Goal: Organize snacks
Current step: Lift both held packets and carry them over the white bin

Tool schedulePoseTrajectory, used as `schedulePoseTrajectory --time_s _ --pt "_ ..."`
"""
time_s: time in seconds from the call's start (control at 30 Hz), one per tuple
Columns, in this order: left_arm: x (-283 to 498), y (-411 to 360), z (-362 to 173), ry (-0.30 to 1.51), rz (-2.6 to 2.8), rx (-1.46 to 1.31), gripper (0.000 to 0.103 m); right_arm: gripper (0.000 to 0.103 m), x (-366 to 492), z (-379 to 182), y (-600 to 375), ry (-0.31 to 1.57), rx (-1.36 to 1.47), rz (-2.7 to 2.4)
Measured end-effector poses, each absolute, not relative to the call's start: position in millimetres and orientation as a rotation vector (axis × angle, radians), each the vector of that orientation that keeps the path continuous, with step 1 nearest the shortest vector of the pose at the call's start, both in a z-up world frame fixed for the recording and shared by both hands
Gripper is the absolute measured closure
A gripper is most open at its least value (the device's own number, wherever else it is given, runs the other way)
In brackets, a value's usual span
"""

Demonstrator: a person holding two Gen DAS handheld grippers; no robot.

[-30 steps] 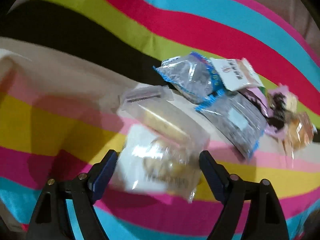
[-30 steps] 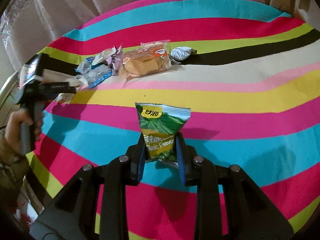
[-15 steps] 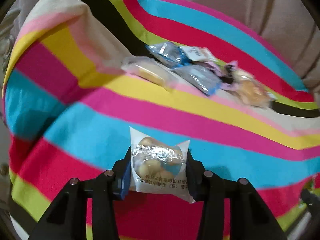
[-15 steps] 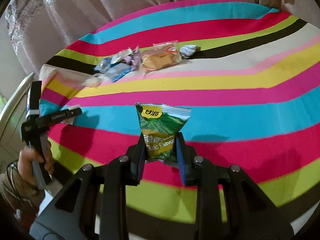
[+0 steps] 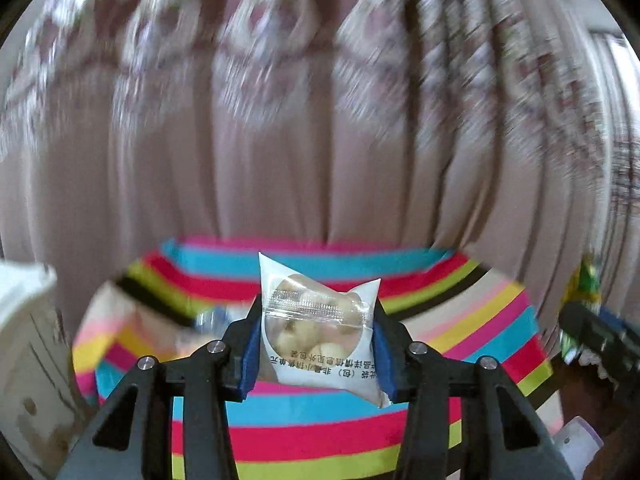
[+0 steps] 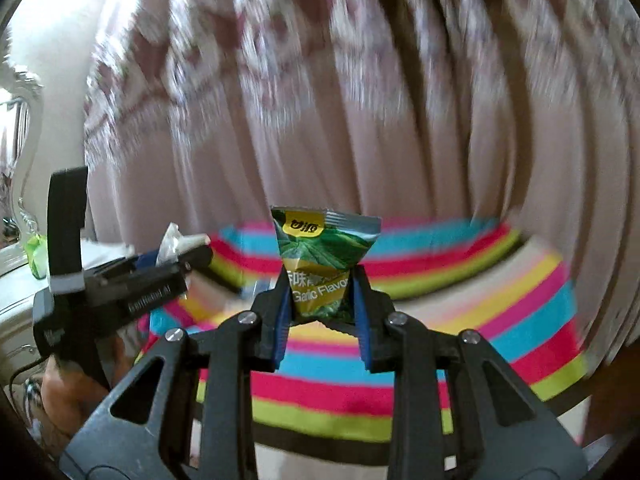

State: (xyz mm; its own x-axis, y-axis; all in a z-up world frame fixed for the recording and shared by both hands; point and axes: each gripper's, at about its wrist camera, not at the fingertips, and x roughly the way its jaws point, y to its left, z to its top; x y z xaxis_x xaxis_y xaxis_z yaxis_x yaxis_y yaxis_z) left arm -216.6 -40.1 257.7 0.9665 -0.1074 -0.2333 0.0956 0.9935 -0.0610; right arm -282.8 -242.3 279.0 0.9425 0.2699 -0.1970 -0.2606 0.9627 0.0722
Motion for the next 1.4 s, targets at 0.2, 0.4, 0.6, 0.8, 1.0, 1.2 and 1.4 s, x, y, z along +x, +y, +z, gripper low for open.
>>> schedulePoseTrajectory --time_s 0.2,0.4,0.6,0.8,1.0,1.2,1.4 --pt "-287 -63 298 0.084 -0.161 -0.018 0.055 0.071 -359 325 -255 0.033 0.024 0.199" --pt "-330 -99 318 0.019 -0.235 0.016 0.054 0.071 -400 342 -277 0.004 -0.001 0.154" --pt "-351 -148 307 0.043 -0.335 0.102 0.054 0.071 -424 326 -310 0.069 -0.046 0.092" --pt "-361 -206 279 0.087 -0.461 0.186 0.054 0.071 -443 301 -352 0.141 -0.036 -0.002" --pt "-362 -268 241 0.213 -0.614 0.268 0.053 0.071 -452 268 -405 0.257 0.025 -0.114" --pt "-354 -329 191 0.459 -0.827 0.325 0.053 0.071 -456 222 -456 0.478 0.099 -0.221" --pt "-327 -371 127 0.781 -0.986 0.271 0.047 0.070 -454 163 -500 0.700 0.217 -0.276"
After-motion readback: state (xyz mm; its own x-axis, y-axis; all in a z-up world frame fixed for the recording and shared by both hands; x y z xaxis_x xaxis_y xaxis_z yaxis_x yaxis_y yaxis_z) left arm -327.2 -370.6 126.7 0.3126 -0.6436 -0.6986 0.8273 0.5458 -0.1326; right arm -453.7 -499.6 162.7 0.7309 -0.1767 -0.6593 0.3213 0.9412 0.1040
